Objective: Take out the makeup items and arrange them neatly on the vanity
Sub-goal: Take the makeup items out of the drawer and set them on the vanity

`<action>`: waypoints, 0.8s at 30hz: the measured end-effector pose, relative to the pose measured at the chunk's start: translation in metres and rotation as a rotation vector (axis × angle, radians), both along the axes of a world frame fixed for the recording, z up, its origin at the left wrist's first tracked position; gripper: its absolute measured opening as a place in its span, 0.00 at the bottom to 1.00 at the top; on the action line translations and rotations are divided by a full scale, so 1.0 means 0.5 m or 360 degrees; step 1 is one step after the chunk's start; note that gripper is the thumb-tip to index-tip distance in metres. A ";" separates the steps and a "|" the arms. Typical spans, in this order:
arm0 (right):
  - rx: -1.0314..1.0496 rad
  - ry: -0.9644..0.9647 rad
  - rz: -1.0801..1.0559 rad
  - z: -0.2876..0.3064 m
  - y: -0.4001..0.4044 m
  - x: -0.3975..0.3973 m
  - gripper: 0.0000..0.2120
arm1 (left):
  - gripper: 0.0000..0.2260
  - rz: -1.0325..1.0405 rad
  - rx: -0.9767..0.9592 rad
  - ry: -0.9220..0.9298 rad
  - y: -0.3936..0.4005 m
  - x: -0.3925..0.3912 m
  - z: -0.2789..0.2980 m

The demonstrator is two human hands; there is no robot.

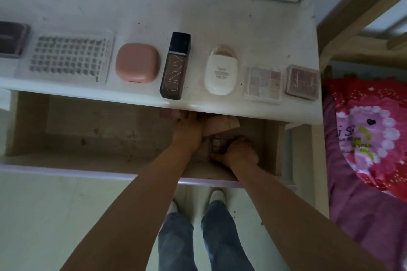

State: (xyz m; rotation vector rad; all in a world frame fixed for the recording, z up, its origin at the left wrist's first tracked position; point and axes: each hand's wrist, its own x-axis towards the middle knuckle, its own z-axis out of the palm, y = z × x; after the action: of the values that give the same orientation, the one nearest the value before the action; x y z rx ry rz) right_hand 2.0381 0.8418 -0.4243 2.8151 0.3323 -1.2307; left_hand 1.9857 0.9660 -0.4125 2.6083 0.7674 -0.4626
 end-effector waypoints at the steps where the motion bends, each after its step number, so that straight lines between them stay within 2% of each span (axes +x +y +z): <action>1: 0.0001 0.0000 -0.0026 -0.001 0.000 0.001 0.47 | 0.20 -0.0069 0.0054 0.0033 0.008 -0.004 -0.001; 4: 0.0044 -0.0051 -0.0086 -0.002 -0.005 0.003 0.44 | 0.20 -0.0130 0.0139 0.0175 0.036 -0.033 0.007; 7: 0.0077 -0.0096 -0.0070 -0.007 0.000 -0.003 0.37 | 0.13 -0.0226 0.0162 0.0406 0.057 -0.077 0.029; 9: 0.0052 -0.0110 -0.0007 -0.013 0.014 -0.009 0.39 | 0.12 -0.0284 0.0118 0.0540 0.067 -0.101 0.049; 12: -0.0046 -0.0163 0.0057 -0.019 0.031 -0.018 0.45 | 0.20 -0.0261 -0.0005 0.0663 0.089 -0.121 0.080; 15: 0.0001 -0.0135 -0.0035 -0.002 0.031 -0.014 0.44 | 0.25 -0.0210 -0.0119 0.0757 0.109 -0.134 0.113; 19: 0.0279 0.0013 0.0186 0.106 0.004 0.001 0.38 | 0.22 -0.0151 -0.0315 0.0575 0.106 -0.159 0.182; 22: 0.0557 0.0007 0.0393 0.218 -0.044 0.018 0.41 | 0.23 -0.0286 -0.0360 0.0351 0.082 -0.162 0.251; 24: 0.0739 -0.0065 0.0385 0.290 -0.071 0.047 0.41 | 0.27 -0.0358 -0.0321 0.0176 0.066 -0.139 0.301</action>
State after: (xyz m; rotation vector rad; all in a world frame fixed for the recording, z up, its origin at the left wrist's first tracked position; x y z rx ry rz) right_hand 2.0617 0.8063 -0.2791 3.0316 1.0448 -1.1651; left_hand 1.9160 0.9988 -0.2623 2.5043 0.4348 -0.7157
